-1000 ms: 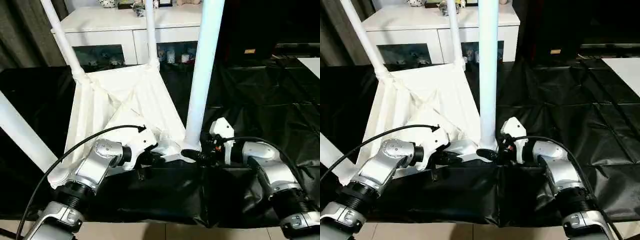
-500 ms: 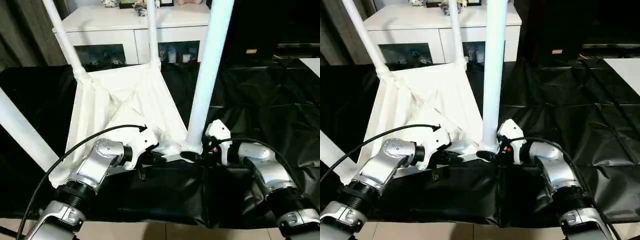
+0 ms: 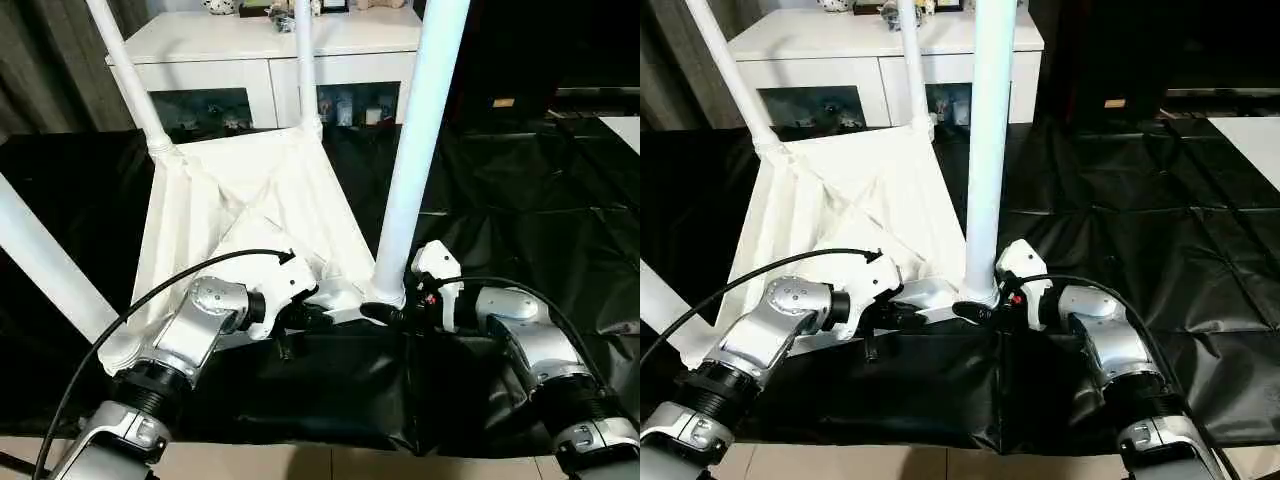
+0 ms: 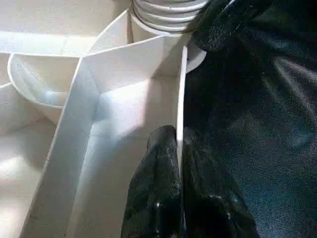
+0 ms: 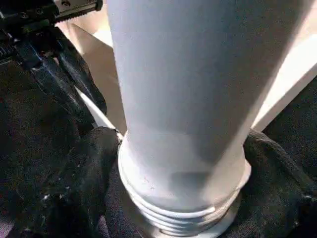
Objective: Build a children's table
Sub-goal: Rotate leg to tighten
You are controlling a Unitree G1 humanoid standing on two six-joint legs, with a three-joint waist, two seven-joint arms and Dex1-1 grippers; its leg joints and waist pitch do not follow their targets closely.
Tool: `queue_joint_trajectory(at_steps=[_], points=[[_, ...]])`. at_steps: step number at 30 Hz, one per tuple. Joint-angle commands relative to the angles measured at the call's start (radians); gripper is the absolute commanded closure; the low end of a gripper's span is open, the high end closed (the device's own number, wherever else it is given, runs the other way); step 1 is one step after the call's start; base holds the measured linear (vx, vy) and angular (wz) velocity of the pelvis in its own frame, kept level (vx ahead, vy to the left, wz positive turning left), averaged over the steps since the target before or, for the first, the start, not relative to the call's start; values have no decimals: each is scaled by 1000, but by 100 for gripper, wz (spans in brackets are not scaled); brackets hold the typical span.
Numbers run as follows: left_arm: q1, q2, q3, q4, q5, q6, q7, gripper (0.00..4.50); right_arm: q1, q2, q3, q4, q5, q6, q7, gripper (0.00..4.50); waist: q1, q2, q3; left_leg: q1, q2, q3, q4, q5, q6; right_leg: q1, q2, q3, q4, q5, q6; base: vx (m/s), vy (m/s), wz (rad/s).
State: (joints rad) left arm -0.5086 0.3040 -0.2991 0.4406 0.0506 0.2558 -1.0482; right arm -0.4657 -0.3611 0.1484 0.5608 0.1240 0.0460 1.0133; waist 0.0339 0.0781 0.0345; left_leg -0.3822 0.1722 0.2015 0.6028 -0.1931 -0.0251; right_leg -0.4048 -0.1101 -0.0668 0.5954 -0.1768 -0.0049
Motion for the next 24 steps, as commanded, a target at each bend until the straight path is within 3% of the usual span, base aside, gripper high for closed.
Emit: queue_joint_trajectory(at_steps=[1,12,18,24], points=[[24,-6,-9,33,-19,3,-6,450,-8,-4,-11,-6,13,8,12,80,6,-30,-57,11,53,-25,-73,-192,104,45,-43,33,-67,-224,-235,0,0,0],[29,-1,-9,29,-22,4,-15,450,-5,-11,-20,-7,23,9,23,166,6,-33,-58,10,53,-25,-71,-176,113,46,-43,33,-65,-219,-236,0,0,0],[32,2,-9,25,-23,7,-20,450,-3,-3,-16,-8,21,7,27,177,6,-30,-57,10,53,-25,-72,-183,108,46,-43,33,-66,-222,-236,0,0,0],[40,6,-8,17,-25,11,-22,450,6,-1,-11,-15,20,4,27,178,5,-34,-57,9,53,-25,-72,-176,112,47,-44,33,-65,-216,-238,0,0,0]])
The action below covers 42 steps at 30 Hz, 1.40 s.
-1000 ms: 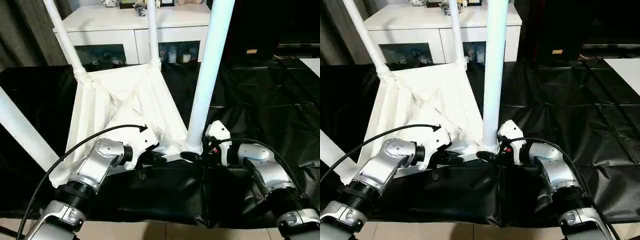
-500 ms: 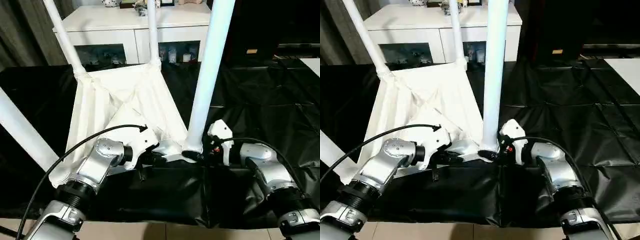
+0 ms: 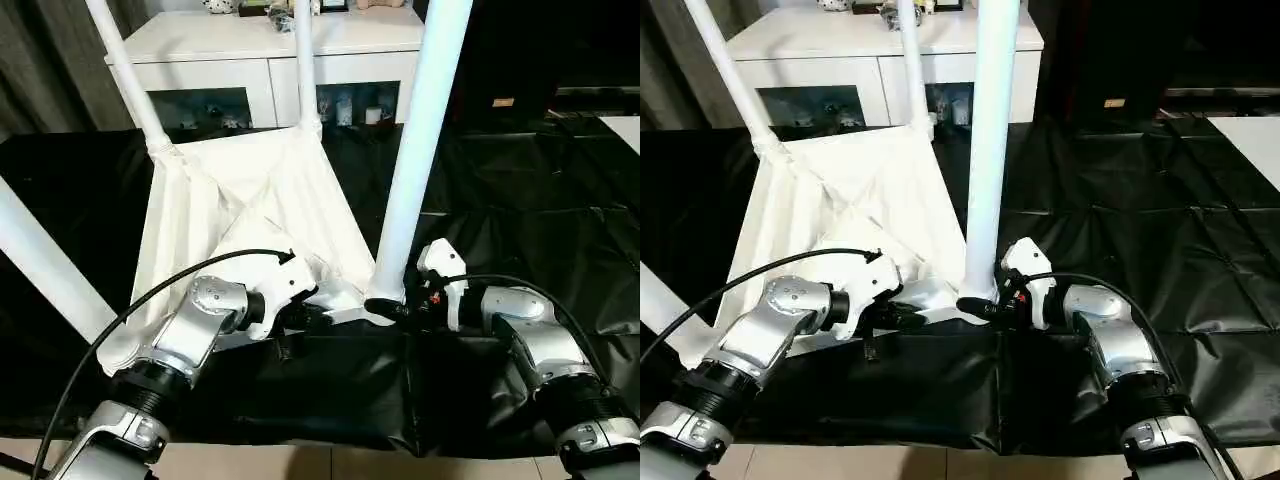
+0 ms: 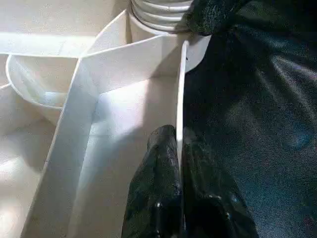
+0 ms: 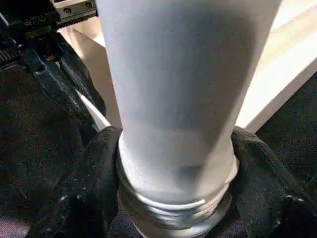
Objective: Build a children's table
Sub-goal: Rotate leg to tighten
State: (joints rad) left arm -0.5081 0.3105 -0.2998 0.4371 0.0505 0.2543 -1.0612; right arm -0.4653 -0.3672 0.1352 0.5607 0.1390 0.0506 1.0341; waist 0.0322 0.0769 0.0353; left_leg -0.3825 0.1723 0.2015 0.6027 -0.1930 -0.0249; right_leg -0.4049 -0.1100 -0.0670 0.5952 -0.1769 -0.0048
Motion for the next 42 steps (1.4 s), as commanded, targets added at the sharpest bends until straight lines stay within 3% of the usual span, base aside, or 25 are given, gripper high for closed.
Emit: queue_joint_trajectory(at_steps=[1,7,9,11,13,16,18,20,23,25,26,28,29,32,34,35,36,37,40,42], points=[[41,1,-7,19,-25,13,-10,450,7,6,4,-14,3,-3,6,178,7,-32,-58,9,53,-26,-72,-178,111,47,-44,33,-64,-218,-238,0,0,0],[38,-10,6,22,-18,31,33,450,-15,44,-12,39,-44,-35,-142,178,2,-33,-55,8,52,-27,-76,-196,97,45,-45,34,-68,-258,-228,0,0,0],[19,-52,28,47,0,50,136,450,-19,118,-39,51,-59,-11,-309,178,-8,-34,-50,5,51,-30,-83,-231,68,44,-45,33,-74,-317,-209,0,0,0],[-3,-102,48,73,13,67,237,450,-19,190,-59,54,-67,21,-450,178,-19,-35,-48,11,50,-34,-88,-283,35,41,-44,33,-82,-387,-182,0,0,0],[-22,-140,57,93,21,83,301,450,-23,246,-75,64,-75,39,-565,178,-22,-37,-47,20,49,-33,-89,-316,22,34,-42,35,-87,-399,-180,0,0,0],[-76,-197,73,165,48,107,435,450,-41,322,-90,107,-93,55,-721,178,-24,-34,-46,20,46,-34,-92,-337,10,32,-42,36,-90,-408,-170,0,0,0],[-102,-217,73,205,65,105,495,450,-53,341,-86,134,-108,56,-768,178,-25,-35,-44,28,42,-34,-92,-377,0,26,-41,34,-98,-452,-158,0,0,0],[-137,-242,65,258,84,90,552,450,-74,357,-62,168,-144,46,-817,178,-24,-33,-43,26,41,-37,-94,-385,2,27,-43,34,-101,-464,-145,0,0,0],[-162,-265,64,287,91,73,573,450,-81,388,-77,161,-110,22,-777,178,-21,-35,-45,27,43,-35,-97,-378,18,30,-43,35,-104,-419,-148,0,0,0],[-163,-265,65,281,90,62,566,450,-76,397,-94,139,-89,13,-761,123,-16,-32,-49,21,46,-36,-99,-338,31,38,-45,35,-97,-349,-163,0,0,0],[-159,-261,64,271,89,59,553,450,-73,394,-92,127,-92,9,-757,123,-16,-35,-49,19,46,-35,-99,-332,35,39,-44,35,-96,-335,-167,0,0,0],[-139,-231,43,230,89,36,483,450,-72,378,-100,107,-73,7,-727,107,-14,-37,-49,15,45,-35,-98,-319,48,41,-47,36,-92,-315,-180,0,0,0],[-135,-227,41,223,87,34,472,450,-71,374,-101,103,-70,8,-721,99,-16,-35,-50,6,46,-40,-100,-309,52,51,-50,34,-89,-313,-175,0,0,0],[-87,-176,20,138,63,20,350,450,-59,319,-104,51,-31,26,-617,76,-20,-36,-51,2,49,-39,-98,-290,63,50,-49,32,-86,-294,-181,0,0,0],[-60,-146,14,97,42,14,280,450,-47,271,-99,12,-7,38,-519,76,-12,-37,-55,12,49,-34,-90,-256,78,49,-50,35,-83,-239,-207,0,0,0],[-44,-128,12,77,27,0,233,450,-37,238,-91,-14,3,43,-455,76,-14,-37,-55,8,49,-32,-88,-244,87,48,-50,36,-78,-217,-216,0,0,0],[-35,-118,11,66,18,-9,206,450,-30,218,-86,-28,8,45,-417,76,-9,-32,-56,10,51,-31,-86,-224,101,47,-47,34,-75,-189,-227,0,0,0],[-34,-117,11,65,17,-9,203,450,-30,216,-85,-30,8,45,-413,76,-7,-33,-57,13,52,-28,-84,-209,109,44,-46,34,-73,-164,-241,0,0,0],[11,-50,-3,-2,-35,-18,66,450,17,86,-28,-113,32,46,-161,76,10,-27,-59,16,53,-26,-81,-184,119,47,-45,33,-67,-134,-250,0,0,0],[18,-35,-6,-18,-42,-19,41,450,28,61,-17,-132,42,55,-105,76,20,-26,-58,18,57,-24,-79,-165,121,45,-41,34,-61,-104,-260,0,0,0]])
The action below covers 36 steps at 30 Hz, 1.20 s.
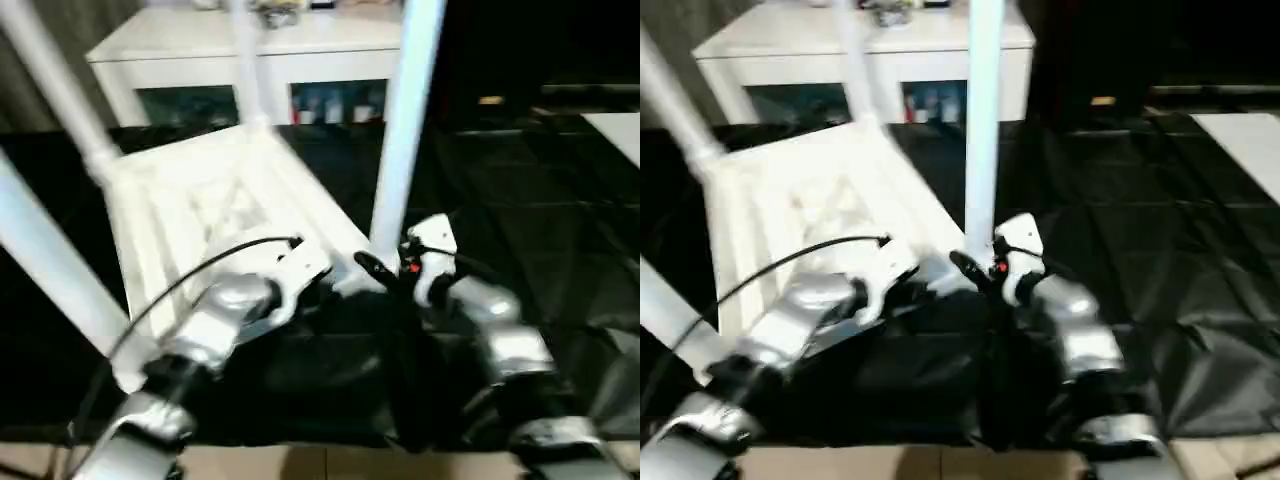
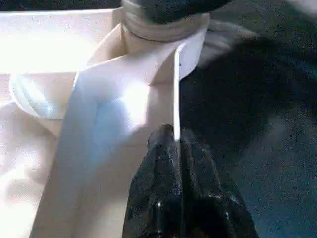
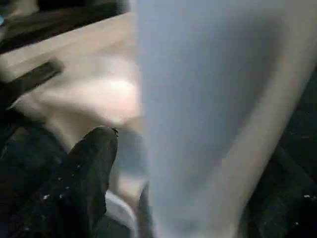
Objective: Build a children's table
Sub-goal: Rotate leg to tighten
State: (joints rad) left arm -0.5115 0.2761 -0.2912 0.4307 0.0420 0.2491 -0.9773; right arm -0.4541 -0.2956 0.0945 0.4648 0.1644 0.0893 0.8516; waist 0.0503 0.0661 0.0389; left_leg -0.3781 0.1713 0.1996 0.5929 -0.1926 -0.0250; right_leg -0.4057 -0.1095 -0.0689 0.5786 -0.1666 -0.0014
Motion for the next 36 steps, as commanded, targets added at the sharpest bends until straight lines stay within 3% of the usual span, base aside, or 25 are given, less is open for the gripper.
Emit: queue_joint_trajectory(at_steps=[1,6,12,13,15,23,31,34,36], points=[[28,19,-19,-32,-45,-6,-78,450,26,-39,36,-55,26,25,135,76,9,-15,-62,14,59,-20,-69,-163,121,47,-39,34,-44,-109,-265,0,0,0],[31,50,-8,-53,-53,-2,-118,450,34,-98,73,-75,33,48,251,76,12,-17,-60,14,61,-20,-72,-188,102,44,-42,36,-45,-142,-266,0,0,0],[29,68,-2,-39,-53,-9,-121,450,7,-93,83,-22,10,34,243,76,10,-22,-62,14,58,-22,-71,-184,84,43,-43,37,-46,-173,-254,0,0,0],[30,72,-1,-39,-55,-7,-120,450,-4,-89,79,-1,9,35,241,103,10,-26,-62,12,58,-21,-70,-179,87,44,-44,37,-46,-166,-257,0,0,0],[30,72,0,-39,-54,-3,-119,450,-9,-91,85,8,4,33,249,111,11,-28,-62,11,57,-21,-69,-164,93,46,-44,37,-44,-154,-260,0,0,0],[35,81,3,-41,-51,4,-121,450,-28,-101,127,72,-60,-26,243,180,11,-23,-63,11,56,-20,-64,-152,101,45,-43,36,-41,-145,-264,0,0,0],[35,70,-11,-22,-35,16,-97,450,-18,-67,118,104,-84,-43,165,191,5,-22,-62,10,56,-22,-67,-181,87,45,-42,36,-42,-164,-262,0,0,0],[5,18,8,26,-13,42,16,450,-20,-7,80,138,-78,-13,32,192,-6,-24,-53,11,53,-24,-76,-253,54,44,-43,37,-55,-258,-244,0,0,0],[-35,-44,38,82,-2,79,139,450,-15,57,39,137,-53,43,-82,192,-12,-26,-47,25,52,-27,-82,-340,16,38,-43,37,-70,-386,-208,0,0,0]])
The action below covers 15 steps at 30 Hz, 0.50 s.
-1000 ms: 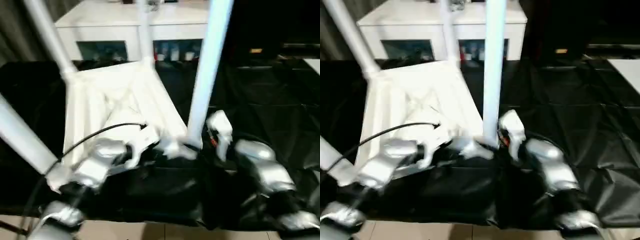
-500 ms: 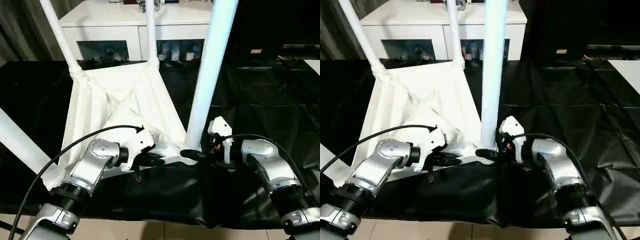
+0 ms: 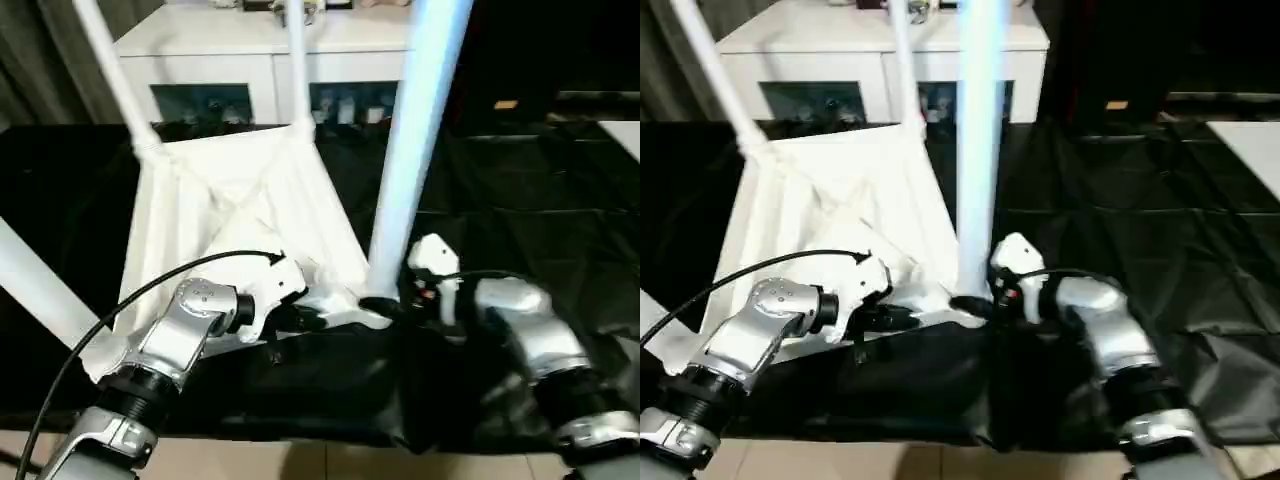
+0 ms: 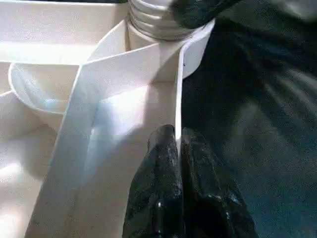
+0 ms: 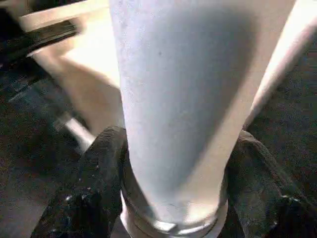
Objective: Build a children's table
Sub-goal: Rotate leg to tighten
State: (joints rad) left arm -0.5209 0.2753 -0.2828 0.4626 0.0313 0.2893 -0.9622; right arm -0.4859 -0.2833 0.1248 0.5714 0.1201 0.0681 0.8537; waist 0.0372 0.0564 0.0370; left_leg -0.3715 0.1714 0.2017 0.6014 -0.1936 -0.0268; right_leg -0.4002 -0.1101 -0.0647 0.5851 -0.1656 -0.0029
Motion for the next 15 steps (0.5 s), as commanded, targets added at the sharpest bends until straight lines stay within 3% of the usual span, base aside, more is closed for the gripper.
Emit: queue_joint_trajectory(at_steps=[1,4,6,8,11,13,14,15], points=[[-50,-80,49,84,11,61,195,450,20,81,-12,26,-3,94,-156,193,-3,-19,-43,21,52,-32,-92,-370,-2,29,-42,34,-81,-432,-188,0,0,0],[-88,-127,77,133,10,92,289,450,16,135,-51,29,4,150,-284,194,-7,-18,-43,23,48,-39,-97,-410,-20,28,-45,30,-93,-508,-143,0,0,0],[-118,-156,98,173,19,113,376,450,3,170,-86,54,-3,188,-412,194,-9,-18,-43,22,46,-38,-97,-410,-20,27,-44,29,-95,-511,-135,0,0,0],[-157,-178,96,237,47,93,470,450,-18,233,-139,95,-6,203,-595,202,-12,-12,-43,25,43,-41,-99,-420,-27,19,-43,26,-103,-536,-115,0,0,0],[-176,-180,78,274,75,67,488,450,-22,249,-95,95,-72,165,-617,207,-12,-12,-43,25,41,-44,-101,-459,-25,17,-43,22,-111,-553,-91,0,0,0],[-178,-178,72,279,81,61,483,450,-21,251,-91,89,-81,153,-616,207,-13,-13,-42,26,41,-44,-102,-472,-23,16,-43,21,-113,-555,-86,0,0,0],[-173,-170,64,274,84,54,465,450,-17,251,-97,69,-60,141,-577,173,-13,-12,-43,24,41,-45,-104,-471,-19,19,-44,21,-112,-551,-85,0,0,0],[-170,-162,56,272,86,44,449,450,-12,247,-95,50,-49,131,-549,173,-12,-12,-42,23,42,-46,-105,-474,-15,20,-44,21,-114,-551,-82,0,0,0]])
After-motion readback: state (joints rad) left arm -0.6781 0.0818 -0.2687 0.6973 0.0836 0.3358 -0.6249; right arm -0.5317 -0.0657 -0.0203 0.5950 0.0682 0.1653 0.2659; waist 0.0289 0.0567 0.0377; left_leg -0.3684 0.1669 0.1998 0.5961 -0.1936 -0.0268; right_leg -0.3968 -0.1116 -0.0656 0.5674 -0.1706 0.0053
